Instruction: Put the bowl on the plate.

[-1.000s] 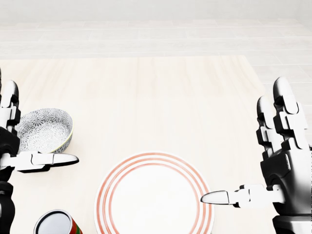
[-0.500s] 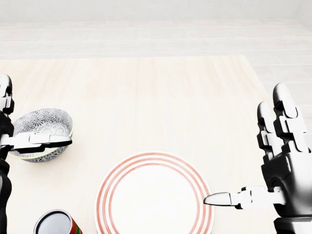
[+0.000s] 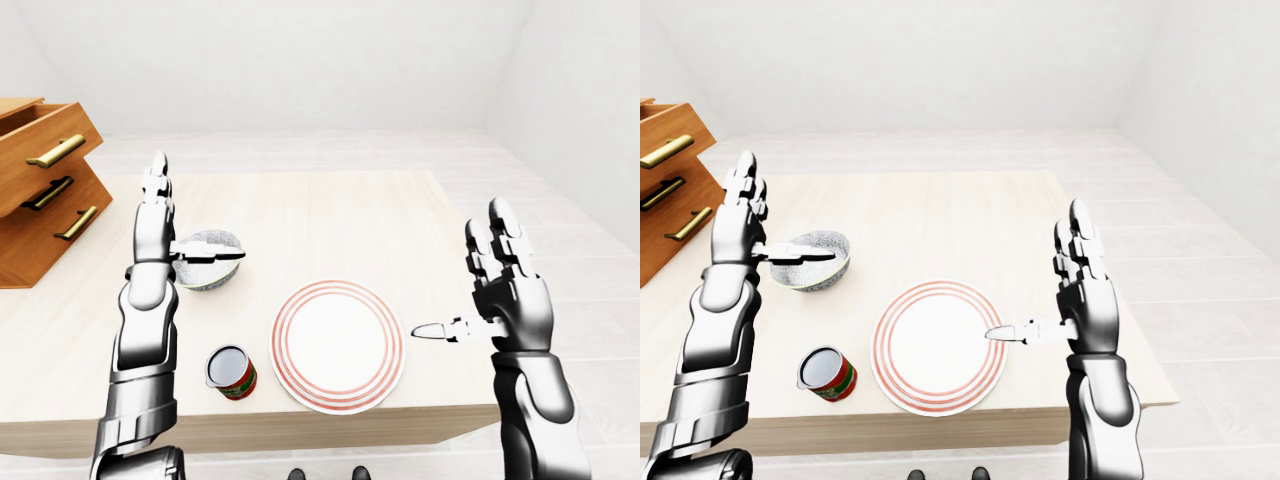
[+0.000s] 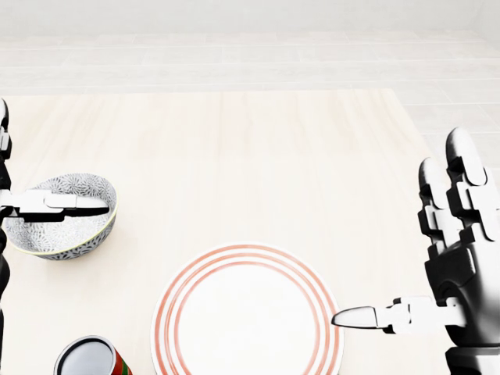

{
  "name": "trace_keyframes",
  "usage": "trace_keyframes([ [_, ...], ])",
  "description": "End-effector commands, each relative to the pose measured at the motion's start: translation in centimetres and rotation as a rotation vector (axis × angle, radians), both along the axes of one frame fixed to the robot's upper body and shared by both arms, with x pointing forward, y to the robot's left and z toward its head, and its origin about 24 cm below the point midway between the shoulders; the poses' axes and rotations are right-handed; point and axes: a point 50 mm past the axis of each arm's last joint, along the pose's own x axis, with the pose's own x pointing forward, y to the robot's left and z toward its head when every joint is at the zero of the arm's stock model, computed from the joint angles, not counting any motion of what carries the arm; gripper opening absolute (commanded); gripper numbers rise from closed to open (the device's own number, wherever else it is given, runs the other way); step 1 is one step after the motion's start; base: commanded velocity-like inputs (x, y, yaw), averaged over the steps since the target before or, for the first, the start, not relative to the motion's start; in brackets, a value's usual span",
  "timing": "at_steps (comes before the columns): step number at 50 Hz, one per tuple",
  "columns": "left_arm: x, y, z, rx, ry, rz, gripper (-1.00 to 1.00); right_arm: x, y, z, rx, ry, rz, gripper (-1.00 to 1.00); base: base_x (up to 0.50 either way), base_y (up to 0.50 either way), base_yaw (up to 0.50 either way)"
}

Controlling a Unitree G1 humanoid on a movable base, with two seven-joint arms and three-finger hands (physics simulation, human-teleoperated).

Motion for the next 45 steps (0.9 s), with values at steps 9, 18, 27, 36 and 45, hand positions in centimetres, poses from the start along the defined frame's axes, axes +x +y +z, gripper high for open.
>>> trace_keyframes([
  [9, 0.7, -0.3, 0.0, 0.183, 0.061, -0.003, 1.00, -0.3, -0.5, -0.6, 0.008, 0.025, -0.004, 1.00, 0.00, 0.00, 0.00],
  [18, 0.9, 0.3, -0.1, 0.211, 0.088, 0.018, 1.00, -0.8, -0.5, 0.0, 0.004, 0.000, -0.007, 1.00, 0.00, 0.00, 0.00],
  [27, 2.4, 1.4, -1.7, 0.182, 0.187, 0.052, 1.00, -1.2, -0.8, -0.2, 0.008, 0.009, -0.013, 1.00, 0.00, 0.00, 0.00],
  [36, 2.0, 1.3, -2.7, 0.228, 0.221, 0.054, 1.00, -1.1, -0.8, -0.9, 0.013, 0.042, -0.012, 1.00, 0.00, 0.00, 0.00],
  [45, 2.2, 1.6, -4.3, 0.259, 0.286, 0.104, 1.00, -1.2, -0.9, -1.1, 0.019, 0.049, -0.013, 1.00, 0.00, 0.00, 0.00],
])
